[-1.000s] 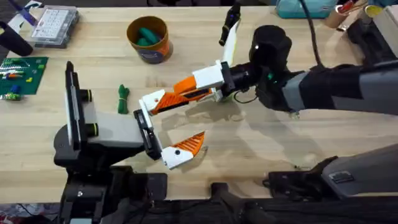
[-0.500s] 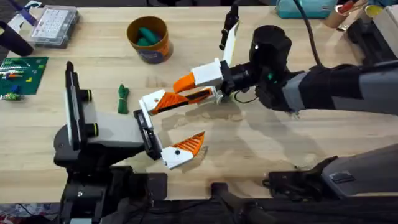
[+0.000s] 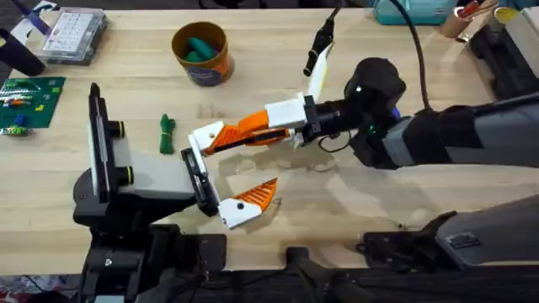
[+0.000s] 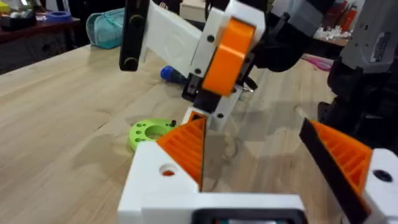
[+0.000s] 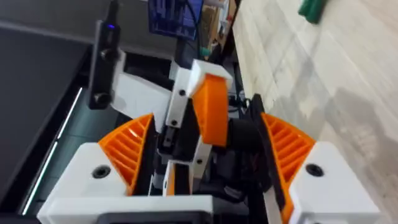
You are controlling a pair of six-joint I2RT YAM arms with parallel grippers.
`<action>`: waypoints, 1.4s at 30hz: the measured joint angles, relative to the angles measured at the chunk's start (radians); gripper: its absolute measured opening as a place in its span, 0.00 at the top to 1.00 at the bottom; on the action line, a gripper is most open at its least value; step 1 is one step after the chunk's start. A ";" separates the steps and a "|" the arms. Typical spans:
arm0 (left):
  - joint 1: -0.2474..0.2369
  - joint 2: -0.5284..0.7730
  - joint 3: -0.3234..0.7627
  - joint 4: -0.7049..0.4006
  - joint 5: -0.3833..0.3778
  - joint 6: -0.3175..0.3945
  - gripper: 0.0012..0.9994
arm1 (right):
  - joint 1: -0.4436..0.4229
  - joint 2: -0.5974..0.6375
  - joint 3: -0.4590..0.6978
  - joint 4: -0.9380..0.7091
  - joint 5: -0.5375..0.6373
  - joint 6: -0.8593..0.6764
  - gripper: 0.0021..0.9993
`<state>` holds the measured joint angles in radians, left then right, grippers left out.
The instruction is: Pick up the gripper from the table and insert it into the empty holder that is missing its gripper. Then pick up a screw, insert it into the mounting hole, and use the screwdriver to tighten it. Finally, clean up the table by picking up the vegetable and placing it into the bucket.
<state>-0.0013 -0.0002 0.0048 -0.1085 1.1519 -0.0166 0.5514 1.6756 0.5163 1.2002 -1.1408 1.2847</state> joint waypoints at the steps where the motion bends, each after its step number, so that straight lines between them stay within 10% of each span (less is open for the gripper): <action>1: 0.000 0.000 0.000 0.000 0.000 0.000 0.01 | 0.000 -0.001 0.000 -0.013 0.007 0.008 0.02; 35: 0.000 0.000 0.000 0.000 0.000 0.000 0.01 | 0.029 -0.001 -0.003 -0.048 0.064 0.130 0.27; 42: 0.000 0.000 0.000 0.000 0.000 0.000 0.01 | 0.029 -0.001 -0.003 -0.047 0.071 0.131 0.63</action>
<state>-0.0013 -0.0002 0.0048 -0.1082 1.1515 -0.0166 0.5800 1.6749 0.5129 1.1533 -1.0696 1.4158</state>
